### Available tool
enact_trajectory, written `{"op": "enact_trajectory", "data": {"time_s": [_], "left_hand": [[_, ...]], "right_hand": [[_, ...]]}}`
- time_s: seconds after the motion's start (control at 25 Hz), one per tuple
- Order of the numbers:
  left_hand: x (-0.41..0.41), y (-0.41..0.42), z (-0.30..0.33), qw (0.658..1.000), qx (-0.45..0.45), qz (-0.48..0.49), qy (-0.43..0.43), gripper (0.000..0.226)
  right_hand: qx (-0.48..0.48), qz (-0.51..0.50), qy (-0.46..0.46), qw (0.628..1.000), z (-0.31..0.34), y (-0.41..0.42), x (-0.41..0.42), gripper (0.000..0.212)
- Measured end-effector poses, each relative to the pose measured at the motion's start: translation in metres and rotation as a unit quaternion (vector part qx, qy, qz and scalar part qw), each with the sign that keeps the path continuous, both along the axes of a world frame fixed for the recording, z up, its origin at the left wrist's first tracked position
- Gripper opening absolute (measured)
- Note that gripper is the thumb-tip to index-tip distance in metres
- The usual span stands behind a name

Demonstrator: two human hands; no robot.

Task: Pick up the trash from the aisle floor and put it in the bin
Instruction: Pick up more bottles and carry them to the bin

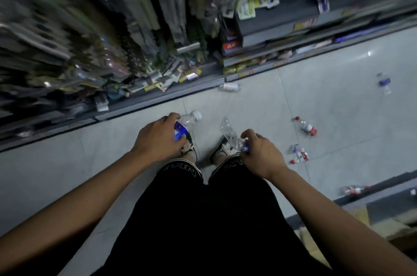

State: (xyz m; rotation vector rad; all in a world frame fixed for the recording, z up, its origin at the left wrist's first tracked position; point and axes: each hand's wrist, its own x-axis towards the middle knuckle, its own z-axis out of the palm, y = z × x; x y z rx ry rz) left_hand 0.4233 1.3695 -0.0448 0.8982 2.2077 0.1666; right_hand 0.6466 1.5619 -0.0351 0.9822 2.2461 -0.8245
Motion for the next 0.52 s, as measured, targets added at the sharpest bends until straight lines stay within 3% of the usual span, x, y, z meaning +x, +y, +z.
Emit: {"op": "enact_trajectory", "data": {"time_s": [0.2, 0.4, 0.52], "left_hand": [[0.002, -0.072, 0.048, 0.989, 0.05, 0.136, 0.027, 0.057], [0.026, -0.118, 0.055, 0.958, 0.015, 0.284, 0.013, 0.056], [0.046, -0.126, 0.058, 0.927, -0.007, 0.375, 0.014, 0.054]], "right_hand": [[0.002, 0.11, 0.046, 0.993, 0.041, -0.009, -0.025, 0.038], [0.003, 0.227, 0.057, 0.972, 0.051, -0.002, -0.078, 0.047], [-0.015, 0.33, 0.069, 0.941, 0.052, 0.002, -0.12, 0.048]]}}
